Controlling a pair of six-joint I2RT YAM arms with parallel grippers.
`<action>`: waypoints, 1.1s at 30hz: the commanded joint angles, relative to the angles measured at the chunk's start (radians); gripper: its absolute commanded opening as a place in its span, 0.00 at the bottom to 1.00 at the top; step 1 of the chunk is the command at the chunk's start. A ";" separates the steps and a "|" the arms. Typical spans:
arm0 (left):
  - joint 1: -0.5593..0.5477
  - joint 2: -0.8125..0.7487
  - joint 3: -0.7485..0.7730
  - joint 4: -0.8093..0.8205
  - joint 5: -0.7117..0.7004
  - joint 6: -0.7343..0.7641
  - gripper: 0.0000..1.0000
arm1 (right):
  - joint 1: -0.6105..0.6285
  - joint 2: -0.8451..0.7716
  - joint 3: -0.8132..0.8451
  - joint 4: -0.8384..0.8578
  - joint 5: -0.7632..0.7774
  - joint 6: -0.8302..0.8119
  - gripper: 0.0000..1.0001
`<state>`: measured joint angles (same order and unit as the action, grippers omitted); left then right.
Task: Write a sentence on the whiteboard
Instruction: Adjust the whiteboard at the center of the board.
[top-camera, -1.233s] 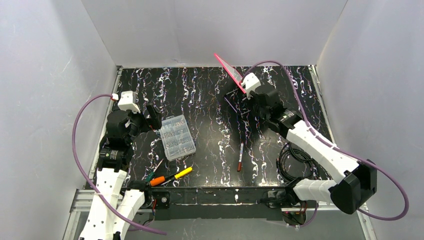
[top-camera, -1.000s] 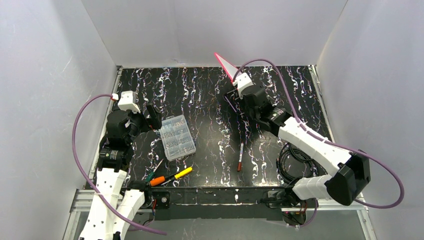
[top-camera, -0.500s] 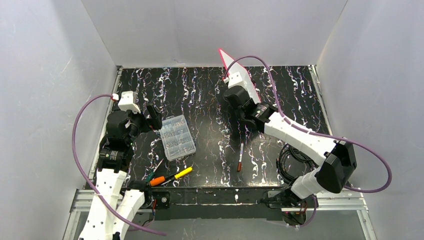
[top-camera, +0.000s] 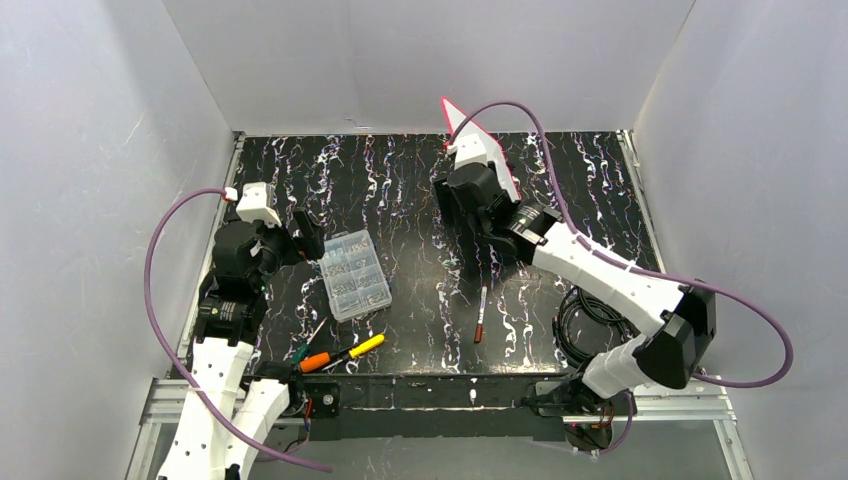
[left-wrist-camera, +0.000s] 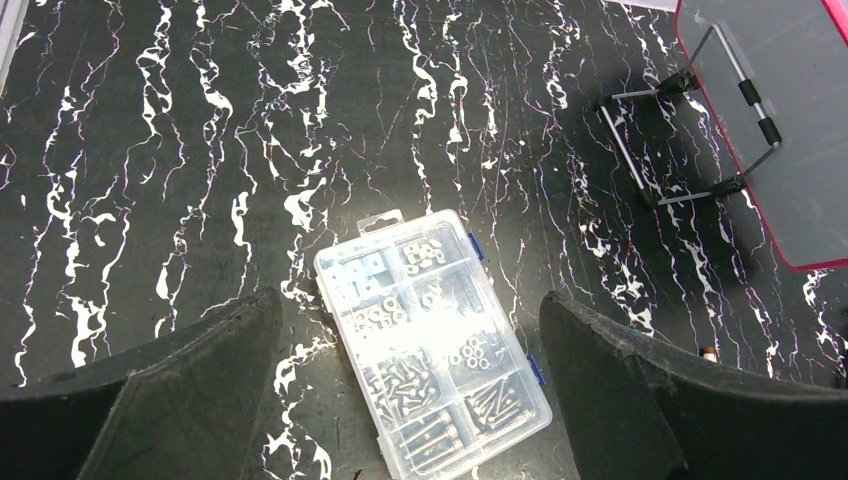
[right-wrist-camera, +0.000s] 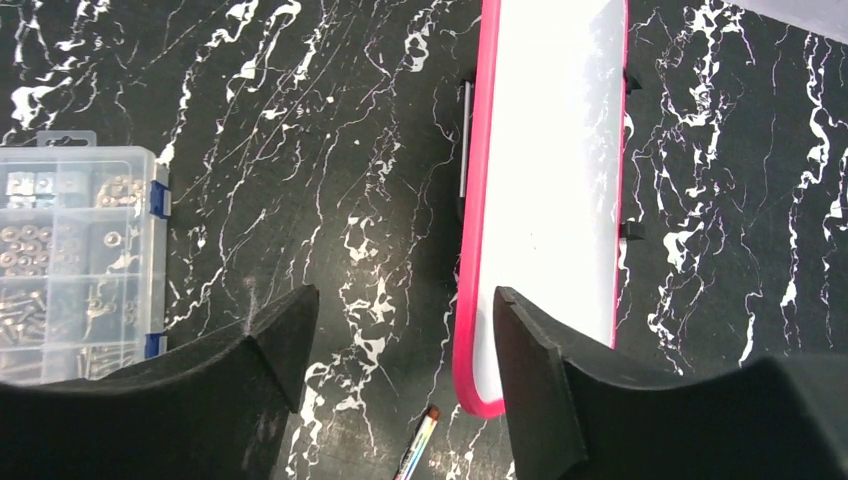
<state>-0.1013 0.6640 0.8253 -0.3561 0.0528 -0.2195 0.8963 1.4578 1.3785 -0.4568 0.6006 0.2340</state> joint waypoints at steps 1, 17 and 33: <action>-0.005 0.000 -0.009 -0.006 0.007 0.011 0.99 | 0.006 -0.085 0.067 -0.028 -0.016 0.016 0.75; -0.006 0.008 -0.015 0.008 0.077 0.029 0.99 | -0.328 -0.104 0.149 -0.112 -0.333 0.056 0.79; -0.014 0.003 -0.018 0.008 0.079 0.031 0.99 | -0.824 0.203 -0.127 0.286 -0.737 0.268 0.53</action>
<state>-0.1089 0.6731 0.8104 -0.3515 0.1169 -0.2016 0.0818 1.6001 1.2434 -0.3141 -0.0834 0.4545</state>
